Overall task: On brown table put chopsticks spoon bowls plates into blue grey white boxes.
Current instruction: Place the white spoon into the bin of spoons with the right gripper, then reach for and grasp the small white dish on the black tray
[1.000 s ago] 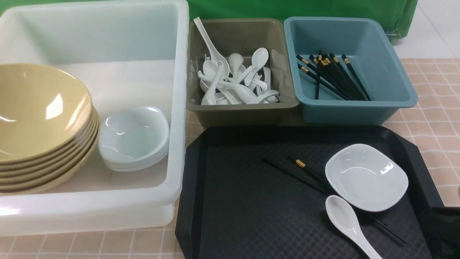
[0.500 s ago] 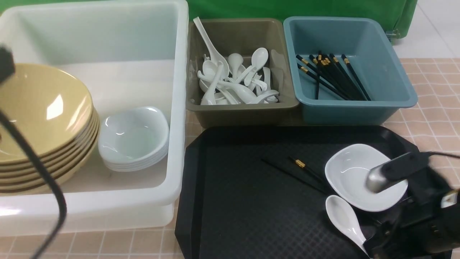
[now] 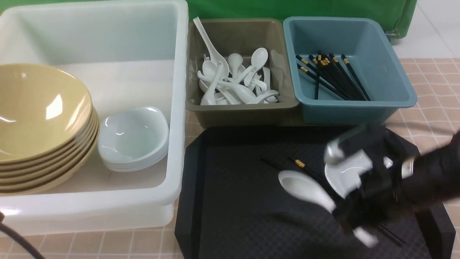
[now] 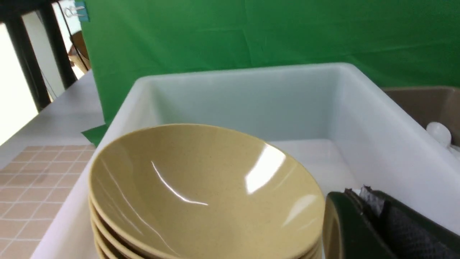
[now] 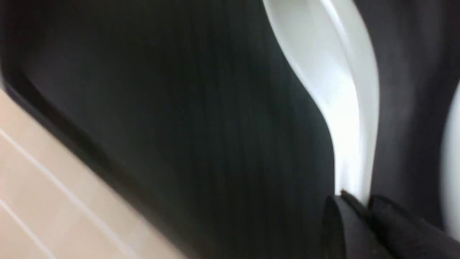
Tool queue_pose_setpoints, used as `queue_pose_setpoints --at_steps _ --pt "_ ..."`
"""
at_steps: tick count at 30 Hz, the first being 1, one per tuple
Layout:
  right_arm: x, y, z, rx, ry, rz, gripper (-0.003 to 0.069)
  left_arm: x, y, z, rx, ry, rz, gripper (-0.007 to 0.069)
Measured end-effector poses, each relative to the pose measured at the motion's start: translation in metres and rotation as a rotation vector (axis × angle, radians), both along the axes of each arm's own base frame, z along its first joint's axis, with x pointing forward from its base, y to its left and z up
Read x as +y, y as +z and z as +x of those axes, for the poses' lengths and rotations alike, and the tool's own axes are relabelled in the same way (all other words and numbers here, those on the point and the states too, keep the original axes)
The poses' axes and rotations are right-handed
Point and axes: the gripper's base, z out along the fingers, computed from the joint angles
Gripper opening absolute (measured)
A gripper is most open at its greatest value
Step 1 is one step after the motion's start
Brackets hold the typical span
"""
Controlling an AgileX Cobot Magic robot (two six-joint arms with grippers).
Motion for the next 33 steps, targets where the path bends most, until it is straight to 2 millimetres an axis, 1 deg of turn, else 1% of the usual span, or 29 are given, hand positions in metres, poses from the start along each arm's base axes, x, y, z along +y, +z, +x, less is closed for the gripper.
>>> queue_pose_setpoints --at_steps 1,2,3,4,5,6,8,10,11,12,13,14,15,16,18,20,21,23,25,26,28,29,30,32,33 --pt "0.005 0.017 0.007 -0.061 0.009 0.029 0.0088 0.000 -0.002 -0.001 -0.022 0.008 -0.008 0.0001" --pt "0.012 0.038 0.018 -0.165 0.023 0.064 0.0088 0.001 -0.003 -0.003 -0.059 0.019 -0.025 0.0001" --pt "0.013 0.042 0.019 -0.175 0.024 0.069 0.0088 0.001 -0.003 -0.003 -0.063 0.020 -0.025 0.0001" --pt "0.023 0.069 0.036 -0.338 0.040 0.106 0.0088 0.002 -0.004 -0.005 -0.091 0.028 -0.036 0.0001" --pt "0.029 0.084 0.047 -0.426 0.039 0.126 0.0088 0.002 -0.005 -0.005 -0.101 0.031 -0.040 0.0001" --pt "0.032 0.092 0.055 -0.470 0.036 0.137 0.0088 0.002 -0.005 -0.006 -0.105 0.032 -0.042 0.0001" --pt "0.044 0.109 0.082 -0.566 0.016 0.167 0.0097 0.002 -0.005 -0.006 -0.110 0.034 -0.046 0.0001" --pt "0.059 0.110 0.111 -0.595 0.006 0.178 0.0128 0.002 -0.006 -0.005 -0.111 0.035 -0.052 0.0001" --pt "0.067 0.105 0.127 -0.590 0.000 0.181 0.0165 0.002 -0.006 -0.005 -0.110 0.035 -0.054 0.0001" --pt "0.068 0.103 0.129 -0.588 -0.002 0.182 0.0181 0.002 -0.006 -0.005 -0.110 0.035 -0.053 0.0001" --pt "0.079 0.091 0.150 -0.564 -0.007 0.179 0.0260 0.002 -0.007 -0.005 -0.109 0.034 -0.058 0.0001" --pt "0.082 0.086 0.156 -0.551 -0.007 0.176 0.0302 0.002 -0.007 -0.005 -0.108 0.033 -0.060 0.0001" --pt "0.082 0.084 0.158 -0.543 -0.004 0.172 0.0312 0.002 -0.007 -0.005 -0.108 0.033 -0.062 0.0001" --pt "0.083 0.076 0.165 -0.499 -0.007 0.165 0.0388 0.002 -0.008 -0.005 -0.104 0.032 -0.065 0.0001" --pt "0.076 0.071 0.168 -0.425 -0.028 0.151 0.0446 0.002 -0.009 -0.005 -0.091 0.027 -0.067 0.0001" --pt "0.061 0.072 0.168 -0.363 -0.063 0.122 0.0466 0.001 -0.010 -0.005 -0.081 0.024 -0.068 0.0001" --pt "0.045 0.074 0.165 -0.318 -0.089 0.079 0.0469 0.001 -0.011 -0.005 -0.076 0.023 -0.069 0.0001" --pt "0.025 0.073 0.157 -0.266 -0.120 0.015 0.0469 0.001 -0.011 -0.005 -0.076 0.022 -0.069 0.0001" --pt "0.002 0.065 0.143 -0.186 -0.143 -0.075 0.0469 0.001 -0.010 -0.005 -0.079 0.023 -0.068 0.0001" --pt "-0.003 0.063 0.139 -0.170 -0.148 -0.093 0.0469 0.001 -0.010 -0.005 -0.080 0.024 -0.068 0.0001" --pt "-0.032 0.040 0.116 -0.060 -0.174 -0.183 0.0469 0.002 -0.009 -0.005 -0.094 0.028 -0.067 0.0001" --pt "-0.036 0.036 0.112 -0.047 -0.180 -0.190 0.0469 0.002 -0.009 -0.005 -0.097 0.029 -0.067 0.0001" --pt "-0.052 0.017 0.101 0.008 -0.211 -0.214 0.0469 0.002 -0.008 -0.005 -0.109 0.033 -0.066 0.0001" --pt "-0.066 -0.002 0.096 0.035 -0.249 -0.225 0.0469 0.002 -0.007 -0.005 -0.113 0.034 -0.067 0.0001" --pt "-0.071 -0.009 0.095 0.034 -0.262 -0.227 0.0469 0.002 -0.007 -0.005 -0.113 0.034 -0.067 0.0001"
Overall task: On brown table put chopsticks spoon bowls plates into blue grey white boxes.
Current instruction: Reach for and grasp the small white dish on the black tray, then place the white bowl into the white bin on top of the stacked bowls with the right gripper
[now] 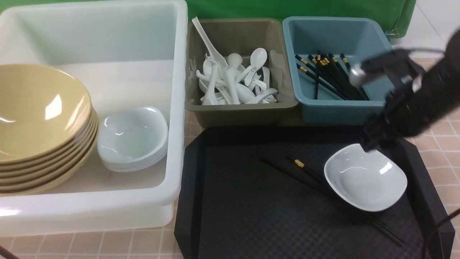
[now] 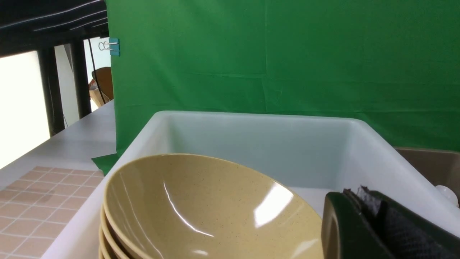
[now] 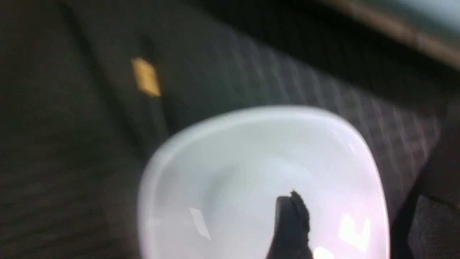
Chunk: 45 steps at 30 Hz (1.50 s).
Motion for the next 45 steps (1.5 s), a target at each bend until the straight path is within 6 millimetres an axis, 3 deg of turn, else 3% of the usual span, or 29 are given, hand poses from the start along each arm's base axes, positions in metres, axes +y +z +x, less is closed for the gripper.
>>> queue_pose_setpoints --at_steps 10,12,16,17,19,22,23,25,28,30,32,33,36,38,41,45 --pt "-0.015 -0.052 0.021 0.072 -0.021 -0.023 0.0459 0.000 0.000 0.000 -0.002 0.001 0.000 0.0001" --pt "-0.013 -0.061 0.021 0.129 -0.029 -0.008 0.0418 0.000 0.000 0.000 -0.002 0.001 0.000 0.0001" --pt "-0.011 -0.061 0.020 0.167 -0.047 0.019 0.0297 0.000 0.000 0.000 -0.004 0.001 0.000 0.0001" --pt "-0.009 -0.056 0.015 0.192 -0.065 0.056 0.0235 0.000 0.000 0.000 -0.003 0.001 0.000 0.0001" --pt "-0.007 -0.050 0.013 0.196 -0.067 0.072 0.0208 0.000 0.000 0.000 -0.003 0.001 0.000 0.0001" --pt "-0.002 -0.011 -0.001 0.134 -0.037 0.160 0.0083 0.000 0.000 0.000 -0.003 0.000 0.000 0.0001" --pt "-0.001 -0.008 -0.001 0.127 -0.039 0.167 0.0083 0.000 0.000 0.000 -0.004 0.000 0.001 0.0001" --pt "0.008 0.029 -0.008 0.015 -0.006 0.292 0.0073 0.000 0.001 -0.002 -0.017 0.003 0.002 0.0001" --pt "0.034 0.073 -0.012 -0.157 0.076 0.518 0.0073 0.000 0.002 -0.002 -0.027 0.006 0.003 0.0001" --pt "0.069 0.098 -0.013 -0.274 0.164 0.703 0.0073 0.000 0.003 -0.002 -0.031 0.007 0.001 0.0001" --pt "0.086 0.104 -0.014 -0.314 0.200 0.767 0.0073 0.000 0.003 -0.002 -0.031 0.007 0.001 0.0001" --pt "0.107 0.108 -0.013 -0.368 0.239 0.825 0.0073 0.000 0.003 -0.002 -0.031 0.007 0.001 0.0001" --pt "0.166 0.106 -0.006 -0.440 0.345 0.897 0.0073 0.000 0.003 -0.002 -0.031 0.007 0.001 0.0001" --pt "0.182 0.102 -0.002 -0.455 0.381 0.879 0.0073 0.000 0.002 -0.002 -0.029 0.006 0.001 0.0001" --pt "0.235 0.087 0.014 -0.493 0.471 0.750 0.0073 0.000 0.001 -0.002 -0.016 0.002 0.000 0.0001" --pt "0.268 0.078 0.031 -0.474 0.536 0.583 0.0073 0.000 0.001 -0.002 -0.012 0.000 -0.001 0.0001"
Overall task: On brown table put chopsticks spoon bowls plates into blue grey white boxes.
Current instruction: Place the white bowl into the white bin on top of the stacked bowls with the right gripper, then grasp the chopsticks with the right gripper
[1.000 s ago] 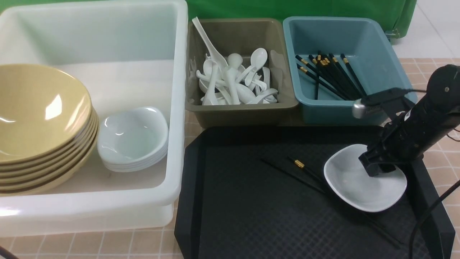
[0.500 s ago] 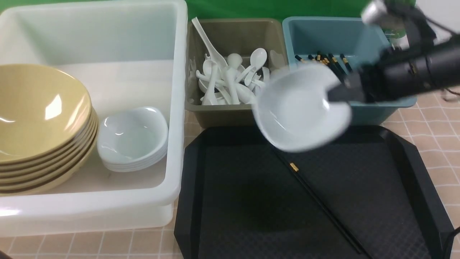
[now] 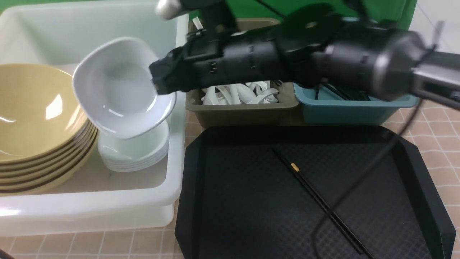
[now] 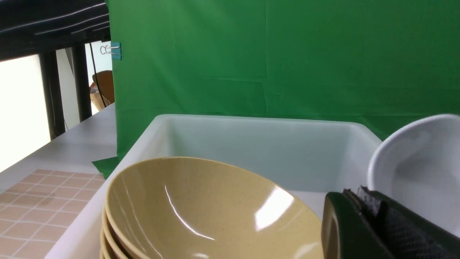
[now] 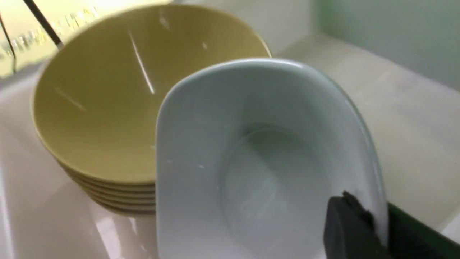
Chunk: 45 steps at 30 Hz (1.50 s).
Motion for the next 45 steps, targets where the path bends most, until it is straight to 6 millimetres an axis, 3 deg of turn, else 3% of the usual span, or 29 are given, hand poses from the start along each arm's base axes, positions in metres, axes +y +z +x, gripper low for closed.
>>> queue_pose_setpoints --at_steps 4,11,19,21,24,27,28,31,32,33,34,35,37,38,39,41,42,43,44,45 --pt "0.018 -0.007 0.016 0.068 -0.022 -0.185 0.0073 0.000 0.000 0.000 0.003 -0.001 0.000 0.0001" --pt "0.040 -0.019 0.033 0.162 -0.092 -0.251 0.0117 0.000 -0.001 0.000 0.006 -0.002 0.002 0.0001" --pt "0.041 -0.018 0.035 0.178 -0.104 -0.254 0.0421 0.000 -0.001 0.000 0.006 -0.002 0.001 0.0001" --pt "0.038 -0.012 0.032 0.184 -0.094 -0.269 0.0483 0.000 -0.001 0.000 0.006 -0.002 0.001 0.0001" --pt "0.032 -0.001 0.028 0.187 -0.089 -0.280 0.0519 0.000 0.000 0.000 0.005 -0.002 0.001 0.0001" --pt "0.008 0.039 0.024 0.148 -0.101 -0.263 0.0534 0.000 0.000 0.000 0.003 -0.001 0.001 0.0001" --pt "0.006 0.042 0.023 0.145 -0.102 -0.263 0.0534 0.000 0.000 0.000 0.003 -0.001 0.001 0.0001" --pt "-0.037 0.090 0.014 0.085 -0.141 -0.259 0.0536 0.000 0.000 0.000 0.003 -0.001 0.001 0.0001" --pt "-0.042 0.094 0.012 0.079 -0.147 -0.260 0.0536 0.000 0.000 0.000 0.003 -0.001 0.001 0.0001" --pt "-0.074 0.108 0.007 0.075 -0.196 -0.294 0.0536 0.000 0.000 0.000 0.003 -0.001 0.001 0.0001" --pt "-0.077 0.108 0.007 0.075 -0.200 -0.301 0.0536 0.000 0.000 0.000 0.003 -0.001 0.001 0.0001" --pt "-0.101 0.107 0.003 0.104 -0.236 -0.352 0.0536 0.000 0.000 0.000 0.003 -0.001 0.001 0.0001" --pt "-0.132 0.088 0.000 0.201 -0.281 -0.441 0.0533 0.000 0.000 0.000 0.003 -0.001 0.001 0.0001" --pt "-0.145 0.064 -0.002 0.285 -0.295 -0.505 0.0526 0.000 0.000 0.000 0.003 -0.001 0.001 0.0001" --pt "-0.149 0.061 -0.002 0.296 -0.303 -0.515 0.0524 0.000 0.000 0.000 0.002 -0.001 0.001 0.0001" --pt "-0.164 0.000 -0.010 0.461 -0.319 -0.615 0.0497 0.000 0.000 0.000 0.001 -0.001 0.001 0.0001" --pt "-0.165 -0.022 -0.014 0.500 -0.314 -0.639 0.0482 0.000 0.000 0.000 0.000 -0.003 0.001 0.0001" --pt "-0.166 -0.037 -0.018 0.530 -0.306 -0.662 0.0476 0.000 0.000 0.000 0.000 -0.006 0.001 0.0001" --pt "-0.160 -0.069 -0.029 0.553 -0.281 -0.690 0.0453 -0.001 0.000 0.000 0.000 -0.015 0.000 0.0001" --pt "-0.155 -0.088 -0.038 0.568 -0.257 -0.716 0.0443 -0.001 0.000 0.000 0.000 -0.021 0.000 0.0001"
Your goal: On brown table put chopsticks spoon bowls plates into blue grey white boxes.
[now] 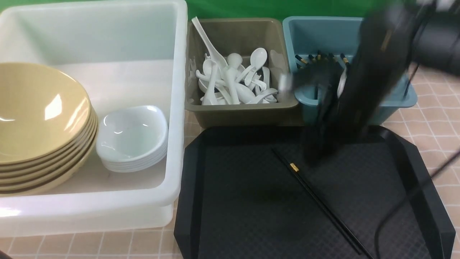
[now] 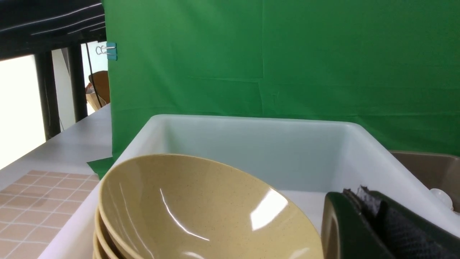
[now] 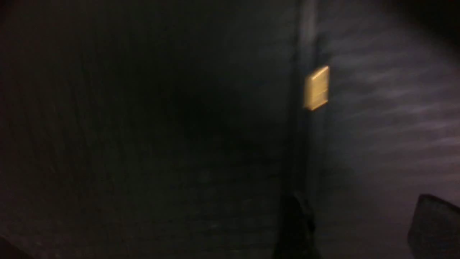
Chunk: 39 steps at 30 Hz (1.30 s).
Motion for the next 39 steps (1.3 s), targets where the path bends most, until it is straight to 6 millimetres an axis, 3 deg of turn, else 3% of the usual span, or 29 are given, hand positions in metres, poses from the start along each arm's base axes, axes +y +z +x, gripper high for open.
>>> queue_pose_setpoints --at_steps 3,8,12,14,17,20,23,26,27,28,29,32,36,39 --pt "0.014 -0.034 -0.017 -0.009 0.055 -0.021 0.0421 -0.001 0.000 0.000 0.000 -0.018 0.000 0.0001" --pt "0.021 -0.055 -0.012 -0.047 0.062 -0.020 0.0398 -0.001 -0.001 0.000 0.002 -0.018 0.000 0.0001" --pt "0.022 -0.057 -0.009 -0.056 0.058 -0.018 0.0309 -0.001 -0.004 0.001 0.004 -0.015 -0.001 0.0001" --pt "0.023 -0.057 -0.008 -0.070 0.060 -0.013 0.0180 0.000 -0.003 0.001 -0.007 -0.010 -0.001 0.0001" --pt "0.024 -0.056 -0.007 -0.079 0.059 -0.008 0.0071 0.000 -0.004 0.001 -0.011 -0.008 -0.001 0.0001" --pt "0.023 -0.051 -0.009 -0.092 0.058 0.001 0.0064 0.000 -0.004 0.001 -0.013 -0.007 -0.001 0.0001" --pt "0.019 -0.034 -0.015 -0.122 0.056 0.021 0.0064 0.000 -0.004 0.001 -0.013 -0.007 -0.001 0.0001" --pt "0.015 0.006 -0.019 -0.254 0.064 0.090 0.0064 0.000 -0.004 0.001 -0.013 -0.007 0.001 0.0001" --pt "0.010 0.029 -0.019 -0.353 0.059 0.137 0.0064 0.000 -0.004 0.001 -0.013 -0.007 0.001 0.0001" --pt "0.008 0.036 -0.019 -0.389 0.055 0.153 0.0064 0.000 -0.004 0.001 -0.013 -0.007 0.001 0.0001" --pt "-0.002 0.064 -0.017 -0.531 0.035 0.208 0.0064 0.000 -0.004 0.001 -0.013 -0.007 0.000 0.0001" --pt "-0.026 0.103 0.002 -0.858 -0.039 0.319 0.0064 0.000 -0.004 0.001 -0.013 -0.007 0.000 0.0001" --pt "-0.050 0.112 0.029 -1.059 -0.143 0.387 0.0071 0.000 -0.004 0.001 -0.013 -0.007 0.000 0.0001" --pt "-0.073 0.097 0.060 -1.070 -0.303 0.437 0.0134 0.000 -0.004 0.001 -0.013 -0.007 0.000 0.0001"
